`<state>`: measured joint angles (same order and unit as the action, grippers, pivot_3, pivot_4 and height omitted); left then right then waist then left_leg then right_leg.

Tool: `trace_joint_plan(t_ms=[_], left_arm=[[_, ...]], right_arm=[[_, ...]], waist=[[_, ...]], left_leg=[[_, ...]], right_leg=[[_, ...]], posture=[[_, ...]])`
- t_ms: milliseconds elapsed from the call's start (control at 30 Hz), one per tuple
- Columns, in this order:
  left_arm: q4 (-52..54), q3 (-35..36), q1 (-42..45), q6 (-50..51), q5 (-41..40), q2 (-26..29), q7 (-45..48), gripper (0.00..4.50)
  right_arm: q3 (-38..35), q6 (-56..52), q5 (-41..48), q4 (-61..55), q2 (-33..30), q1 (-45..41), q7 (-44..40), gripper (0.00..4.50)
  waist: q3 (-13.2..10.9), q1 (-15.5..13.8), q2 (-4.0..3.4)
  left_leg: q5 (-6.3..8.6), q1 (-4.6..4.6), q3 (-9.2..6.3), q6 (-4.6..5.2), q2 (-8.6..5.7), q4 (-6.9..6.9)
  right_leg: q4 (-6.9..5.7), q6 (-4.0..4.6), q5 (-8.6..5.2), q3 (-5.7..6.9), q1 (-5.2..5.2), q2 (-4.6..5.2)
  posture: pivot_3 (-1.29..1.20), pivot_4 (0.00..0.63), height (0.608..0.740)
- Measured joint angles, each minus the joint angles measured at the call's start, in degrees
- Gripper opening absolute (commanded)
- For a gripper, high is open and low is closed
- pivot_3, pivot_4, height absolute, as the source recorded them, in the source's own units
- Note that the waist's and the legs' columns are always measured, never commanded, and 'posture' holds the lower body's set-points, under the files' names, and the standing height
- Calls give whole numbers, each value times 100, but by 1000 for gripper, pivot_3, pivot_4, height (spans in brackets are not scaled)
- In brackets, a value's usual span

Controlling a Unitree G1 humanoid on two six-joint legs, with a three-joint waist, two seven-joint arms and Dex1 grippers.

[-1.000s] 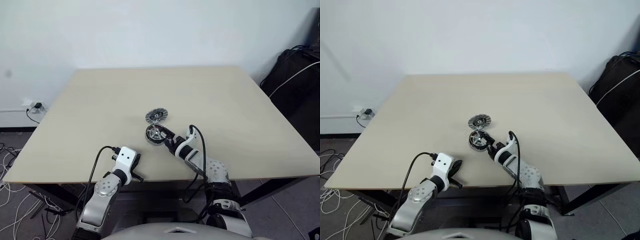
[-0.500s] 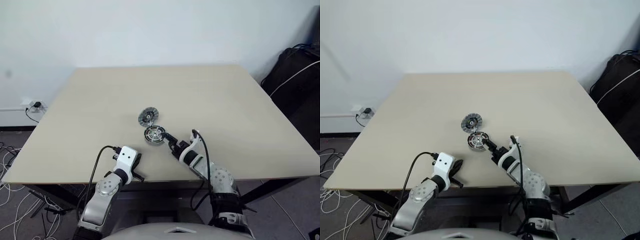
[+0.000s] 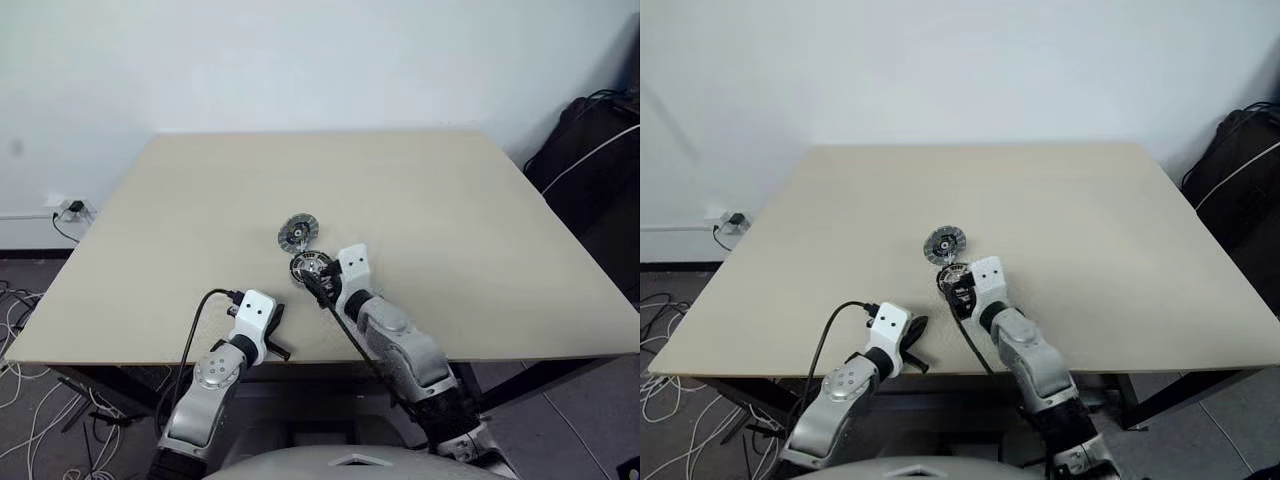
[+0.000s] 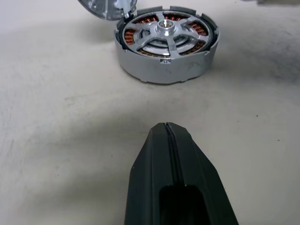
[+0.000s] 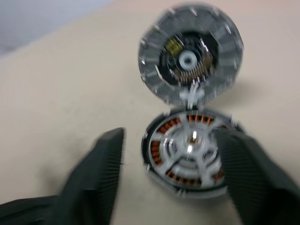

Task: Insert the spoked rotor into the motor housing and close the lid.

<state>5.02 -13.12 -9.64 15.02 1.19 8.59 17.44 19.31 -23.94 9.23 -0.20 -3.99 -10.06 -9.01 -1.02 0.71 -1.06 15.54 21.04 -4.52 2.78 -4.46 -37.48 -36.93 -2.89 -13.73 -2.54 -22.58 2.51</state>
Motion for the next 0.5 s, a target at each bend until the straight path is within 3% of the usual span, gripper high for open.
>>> trace_joint_plan(t_ms=[233,500], left_arm=[[-31,-41,-1,-153,53,-60,-126,0],[-33,-39,-32,-198,54,-73,-197,0]], right_arm=[[161,32,-865,813,-6,-454,136,16],[52,-26,-1166,1683,202,-1042,144,16]], waist=[[-11,-10,19],[-11,-1,19]], left_leg=[[-1,0,0,0,-1,0],[-2,-4,0,-1,-1,1]], right_leg=[[-1,4,3,1,-1,-1],[-4,5,3,1,-1,-3]], posture=[[0,0,740],[0,0,740]])
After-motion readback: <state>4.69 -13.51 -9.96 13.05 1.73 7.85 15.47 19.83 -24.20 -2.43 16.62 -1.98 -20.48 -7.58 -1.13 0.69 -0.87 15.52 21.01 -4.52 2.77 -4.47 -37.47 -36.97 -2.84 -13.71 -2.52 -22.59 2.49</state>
